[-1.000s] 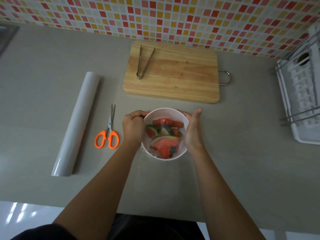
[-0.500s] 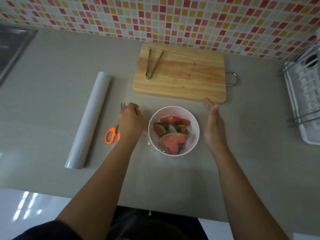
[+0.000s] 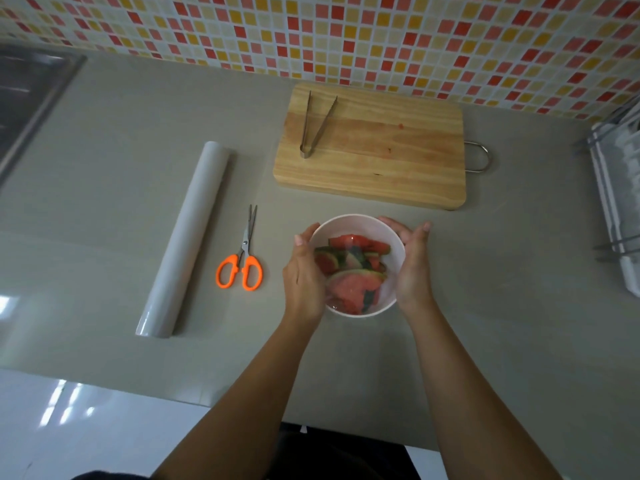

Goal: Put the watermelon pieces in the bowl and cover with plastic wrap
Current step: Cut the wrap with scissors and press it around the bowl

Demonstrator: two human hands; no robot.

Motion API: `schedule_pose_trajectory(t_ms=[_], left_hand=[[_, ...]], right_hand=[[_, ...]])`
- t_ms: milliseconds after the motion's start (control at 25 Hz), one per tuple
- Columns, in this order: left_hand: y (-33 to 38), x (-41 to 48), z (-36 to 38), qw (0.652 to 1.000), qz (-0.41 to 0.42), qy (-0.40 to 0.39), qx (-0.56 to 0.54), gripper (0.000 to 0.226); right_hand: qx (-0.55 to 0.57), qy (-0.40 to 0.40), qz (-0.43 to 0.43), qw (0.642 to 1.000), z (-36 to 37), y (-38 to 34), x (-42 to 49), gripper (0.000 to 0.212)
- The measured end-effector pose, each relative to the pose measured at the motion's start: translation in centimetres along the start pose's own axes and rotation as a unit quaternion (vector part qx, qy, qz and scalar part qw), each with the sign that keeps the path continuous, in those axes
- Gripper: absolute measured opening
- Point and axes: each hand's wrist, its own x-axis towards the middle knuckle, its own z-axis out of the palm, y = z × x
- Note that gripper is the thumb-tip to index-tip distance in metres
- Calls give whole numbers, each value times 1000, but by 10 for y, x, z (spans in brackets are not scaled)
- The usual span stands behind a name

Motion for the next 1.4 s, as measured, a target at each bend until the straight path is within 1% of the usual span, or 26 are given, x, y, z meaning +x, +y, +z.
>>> schedule_pose_trajectory(t_ms=[80, 200, 280, 320, 360, 400, 440, 520, 560, 600, 680, 760, 880, 1040, 1120, 1160, 1240, 1320, 1360, 1400], left_hand=[[-2, 0, 1, 998, -18, -15, -58, 55], [4, 1, 1, 989, -65, -33, -130, 55], [8, 0, -5, 990, -78, -56, -106, 58], [7, -1, -8, 993, -73, -56, -73, 57], [2, -2, -10, 996, -65, -39, -50, 54], [-1, -5, -12, 997, -57, -19, -49, 51], [-4, -7, -11, 997, -53, -5, -58, 52], [-8, -11, -4, 996, -48, 6, -70, 52], [-8, -12, 2, 997, -46, 18, -63, 51], [-7, -13, 6, 997, -40, 37, -55, 51], [-8, -11, 9, 996, -31, 65, -56, 52], [-12, -10, 8, 996, -34, 72, -51, 50], [-14, -11, 7, 994, -31, 98, -36, 50], [-15, -10, 8, 993, -33, 112, -30, 49], [-14, -9, 7, 992, -30, 117, -35, 51], [-15, -8, 6, 991, -38, 119, -42, 51], [-13, -7, 6, 989, -70, 123, -46, 56], [-9, -3, 6, 984, -115, 128, -54, 61], [-8, -1, 5, 981, -132, 129, -57, 62], [-5, 0, 5, 980, -140, 126, -60, 59]], right_hand=[[10, -6, 19, 1000, -1, 0, 2, 70], [-36, 7, 44, 998, 0, -5, 2, 74], [-149, 20, 46, 988, -2, -9, 1, 73], [-209, 41, 26, 977, -6, -10, -1, 70], [-241, 59, -13, 969, -10, -10, -5, 67], [-233, 66, -45, 969, -13, -8, -9, 67], [-187, 59, -54, 979, -15, -4, -13, 65], [-43, 32, -25, 998, -10, 5, -22, 57], [16, 27, -13, 999, -5, 8, -25, 56], [44, 35, -4, 998, -1, 9, -26, 55], [74, 58, 8, 996, 1, 15, -25, 56], [105, 68, 18, 992, 2, 18, -24, 56], [118, 80, 54, 988, 7, 17, -20, 64], [68, 132, 117, 982, 15, 11, -16, 77], [-16, 140, 125, 982, 20, 9, -15, 82], [-55, 150, 129, 979, 22, 8, -15, 80], [-86, 171, 138, 972, 27, 6, -18, 74], [-81, 175, 152, 969, 29, 5, -18, 78], [-107, 181, 157, 965, 29, 3, -18, 82], [-162, 205, 161, 952, 29, 2, -17, 85]])
